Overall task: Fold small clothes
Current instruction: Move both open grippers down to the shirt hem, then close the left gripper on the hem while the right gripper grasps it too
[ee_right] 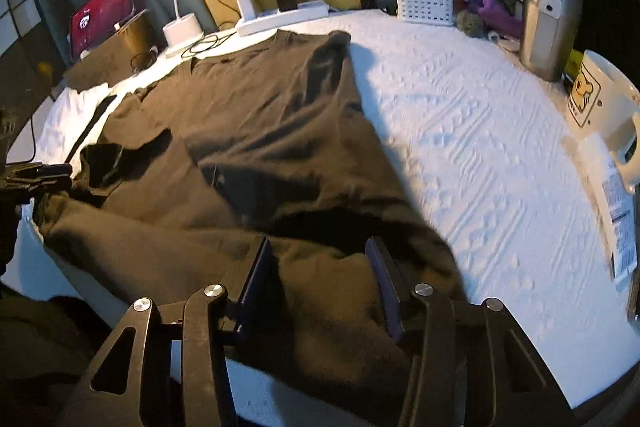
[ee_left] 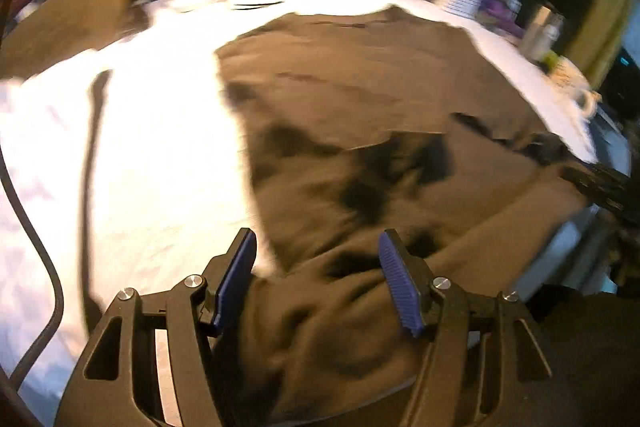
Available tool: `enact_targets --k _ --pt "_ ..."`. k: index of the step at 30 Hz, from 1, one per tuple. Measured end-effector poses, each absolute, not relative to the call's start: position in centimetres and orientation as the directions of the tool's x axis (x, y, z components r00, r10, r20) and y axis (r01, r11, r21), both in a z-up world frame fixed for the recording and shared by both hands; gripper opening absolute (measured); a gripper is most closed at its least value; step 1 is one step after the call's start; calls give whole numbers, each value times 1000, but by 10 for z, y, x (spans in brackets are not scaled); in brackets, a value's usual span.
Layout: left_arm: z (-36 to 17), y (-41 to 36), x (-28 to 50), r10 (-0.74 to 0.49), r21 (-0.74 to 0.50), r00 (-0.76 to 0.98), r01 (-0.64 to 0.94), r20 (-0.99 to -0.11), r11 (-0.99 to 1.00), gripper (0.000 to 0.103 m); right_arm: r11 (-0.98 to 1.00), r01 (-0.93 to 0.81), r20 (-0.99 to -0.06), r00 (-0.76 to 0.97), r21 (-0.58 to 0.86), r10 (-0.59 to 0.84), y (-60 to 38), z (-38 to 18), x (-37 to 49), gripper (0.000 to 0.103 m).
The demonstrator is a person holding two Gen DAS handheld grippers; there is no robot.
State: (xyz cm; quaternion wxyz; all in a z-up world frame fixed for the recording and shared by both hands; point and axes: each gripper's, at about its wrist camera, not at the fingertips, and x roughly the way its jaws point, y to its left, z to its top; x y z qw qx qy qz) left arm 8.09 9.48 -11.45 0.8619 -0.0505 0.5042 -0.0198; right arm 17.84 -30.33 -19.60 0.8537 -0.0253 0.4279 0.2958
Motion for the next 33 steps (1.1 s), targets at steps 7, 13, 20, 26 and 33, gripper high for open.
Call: enact_targets --k 7,13,20,26,33 --pt "-121 79 39 -145 -125 525 74 -839 989 55 831 -526 -769 452 181 453 -311 -200 146 48" --pt "-112 69 13 -221 -172 489 144 -844 975 55 837 -507 -758 459 204 463 -324 -201 114 48" --pt "-81 95 1 -205 -196 567 78 -798 978 56 840 -499 -749 468 215 470 -338 -188 97 48" --pt "-91 113 29 -184 -216 589 17 -787 976 56 840 -468 -675 528 275 515 -345 -176 119 48" --pt "-115 92 19 -197 -185 515 76 -834 980 56 838 -494 -736 474 231 483 -323 -202 120 58"
